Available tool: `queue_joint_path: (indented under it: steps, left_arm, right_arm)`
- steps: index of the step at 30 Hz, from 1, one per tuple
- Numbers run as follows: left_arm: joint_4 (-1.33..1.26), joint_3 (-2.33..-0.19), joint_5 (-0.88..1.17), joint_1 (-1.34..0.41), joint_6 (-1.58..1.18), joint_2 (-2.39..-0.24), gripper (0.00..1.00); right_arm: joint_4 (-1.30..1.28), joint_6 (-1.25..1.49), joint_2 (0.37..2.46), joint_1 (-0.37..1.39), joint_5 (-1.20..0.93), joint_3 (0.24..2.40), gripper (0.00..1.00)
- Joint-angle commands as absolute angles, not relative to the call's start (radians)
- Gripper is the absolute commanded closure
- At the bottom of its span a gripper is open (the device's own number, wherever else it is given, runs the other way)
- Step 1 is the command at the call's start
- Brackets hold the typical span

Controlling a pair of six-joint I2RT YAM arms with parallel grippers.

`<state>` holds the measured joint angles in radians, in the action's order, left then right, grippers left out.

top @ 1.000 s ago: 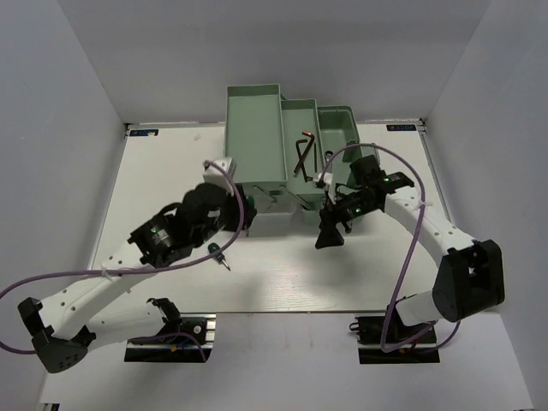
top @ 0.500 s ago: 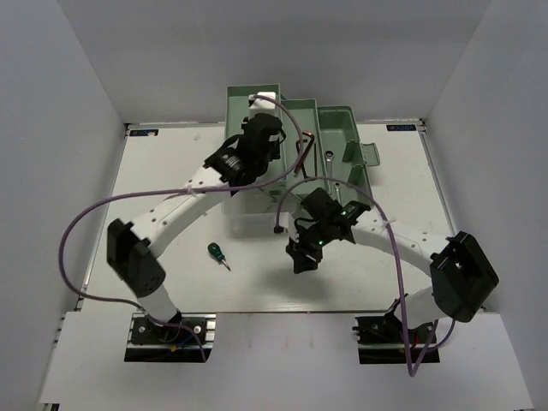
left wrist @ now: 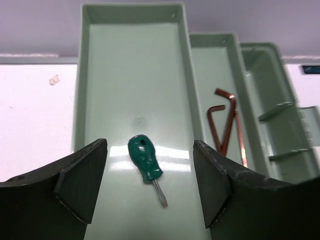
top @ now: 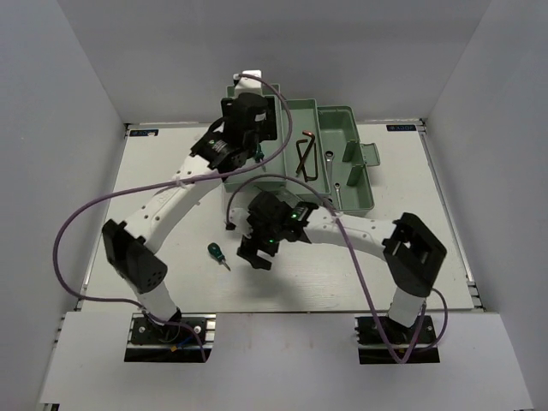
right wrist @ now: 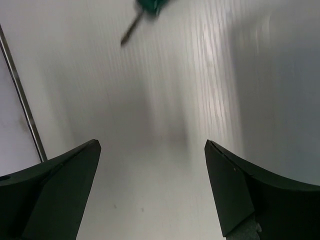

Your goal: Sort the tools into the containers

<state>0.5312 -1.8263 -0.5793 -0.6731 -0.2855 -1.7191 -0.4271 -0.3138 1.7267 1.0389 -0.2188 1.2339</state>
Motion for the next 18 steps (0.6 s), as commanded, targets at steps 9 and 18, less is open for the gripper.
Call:
queue_joint_path:
  steps: [9, 18]
  left_arm:
    - [0.644, -1.199, -0.583, -0.684, -0.432, -0.899, 0.2]
    - [1.02, -0.939, -0.601, -0.684, -0.724, -0.448, 0.2]
  right_arm:
    - [-0.223, -0.008, 2.032, 1.173, 0.153, 1.477, 0.09]
    - [-0.267, 0.106, 2.17, 1.216, 0.173, 1.692, 0.09]
